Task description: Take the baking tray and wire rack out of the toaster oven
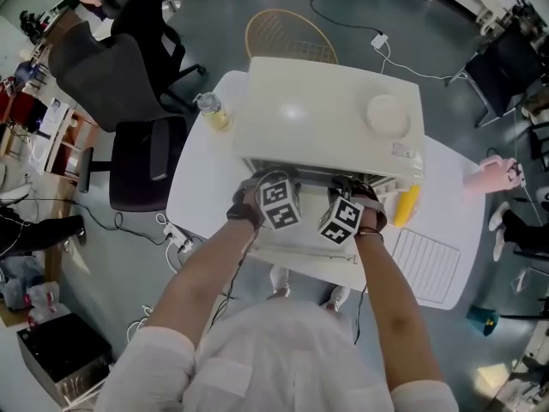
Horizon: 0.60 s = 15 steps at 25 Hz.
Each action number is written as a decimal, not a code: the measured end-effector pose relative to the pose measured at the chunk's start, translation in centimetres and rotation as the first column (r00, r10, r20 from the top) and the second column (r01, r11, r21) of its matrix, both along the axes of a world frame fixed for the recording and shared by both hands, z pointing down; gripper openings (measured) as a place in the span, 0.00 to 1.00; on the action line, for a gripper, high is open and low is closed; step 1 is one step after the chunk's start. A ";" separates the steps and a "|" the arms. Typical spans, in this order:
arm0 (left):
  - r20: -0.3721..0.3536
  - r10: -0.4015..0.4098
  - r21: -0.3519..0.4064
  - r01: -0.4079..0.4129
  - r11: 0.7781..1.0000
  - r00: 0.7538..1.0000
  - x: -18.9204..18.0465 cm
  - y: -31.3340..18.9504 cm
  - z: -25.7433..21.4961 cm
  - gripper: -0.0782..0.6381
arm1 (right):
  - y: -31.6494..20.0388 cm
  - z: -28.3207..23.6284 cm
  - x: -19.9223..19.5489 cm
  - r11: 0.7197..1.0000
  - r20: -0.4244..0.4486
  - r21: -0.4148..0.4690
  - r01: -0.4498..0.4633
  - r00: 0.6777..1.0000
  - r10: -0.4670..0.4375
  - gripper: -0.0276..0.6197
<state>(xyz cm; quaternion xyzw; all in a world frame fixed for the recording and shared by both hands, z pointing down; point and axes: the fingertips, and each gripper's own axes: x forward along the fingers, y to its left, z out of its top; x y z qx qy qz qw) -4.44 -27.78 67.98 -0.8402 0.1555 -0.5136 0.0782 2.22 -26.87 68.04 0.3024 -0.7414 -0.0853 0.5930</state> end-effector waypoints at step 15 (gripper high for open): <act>-0.027 -0.028 -0.074 0.026 0.997 0.999 -0.9 5.5 0.0 0.26 | 5.7 -0.1 -0.8 1.000 0.081 -0.010 -0.010 0.997 0.011 0.18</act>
